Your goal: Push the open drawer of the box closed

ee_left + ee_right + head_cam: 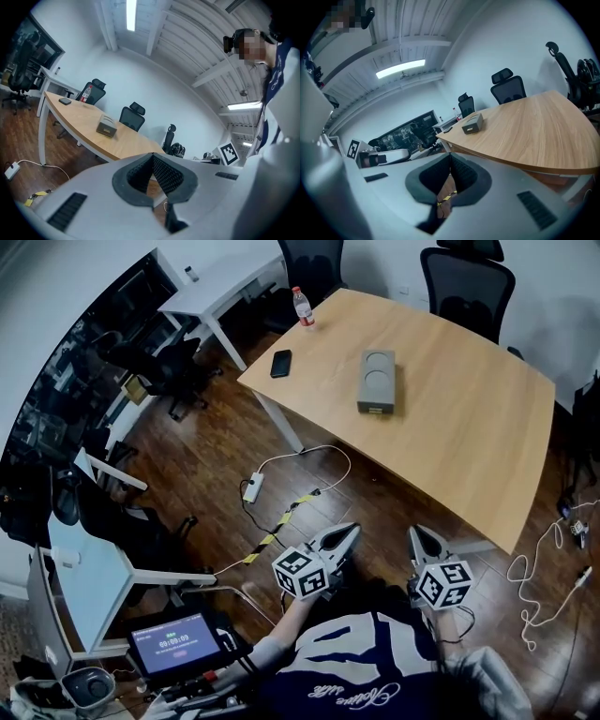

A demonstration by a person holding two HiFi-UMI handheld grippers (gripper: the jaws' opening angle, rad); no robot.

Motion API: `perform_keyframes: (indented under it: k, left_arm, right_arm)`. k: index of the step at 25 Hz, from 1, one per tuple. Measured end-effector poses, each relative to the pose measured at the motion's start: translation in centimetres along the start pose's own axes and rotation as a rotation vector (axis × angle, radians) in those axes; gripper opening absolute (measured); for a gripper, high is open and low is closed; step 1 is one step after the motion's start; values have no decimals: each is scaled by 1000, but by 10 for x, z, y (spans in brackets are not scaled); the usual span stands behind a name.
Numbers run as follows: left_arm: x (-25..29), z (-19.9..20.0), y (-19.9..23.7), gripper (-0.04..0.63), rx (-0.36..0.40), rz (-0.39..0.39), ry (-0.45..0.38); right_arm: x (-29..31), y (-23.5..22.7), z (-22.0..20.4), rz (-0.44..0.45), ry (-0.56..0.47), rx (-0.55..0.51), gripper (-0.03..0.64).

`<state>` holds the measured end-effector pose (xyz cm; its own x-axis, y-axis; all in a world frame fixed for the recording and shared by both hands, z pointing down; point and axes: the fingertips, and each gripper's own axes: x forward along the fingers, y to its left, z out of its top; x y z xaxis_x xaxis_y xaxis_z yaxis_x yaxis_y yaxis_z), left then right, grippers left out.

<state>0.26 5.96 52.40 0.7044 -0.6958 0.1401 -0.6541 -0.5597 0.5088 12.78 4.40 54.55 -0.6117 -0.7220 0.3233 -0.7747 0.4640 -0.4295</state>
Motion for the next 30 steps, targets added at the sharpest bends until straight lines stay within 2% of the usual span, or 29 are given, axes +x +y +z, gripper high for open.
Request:
perform_keyframes:
  k: [9,25,30]
  left_arm:
    - [-23,9,-3,2,16,32,-59]
    - [-21,-4,-11,2,23,3,-23]
    - [-22,-3,-5,2,21,15,-28]
  right_arm:
    - [-5,22,7,57,-34,-38,-3]
    - [-18,18,-1,20,-25,-69,-3]
    - [-13,14,1,13,-20,-73,-3]
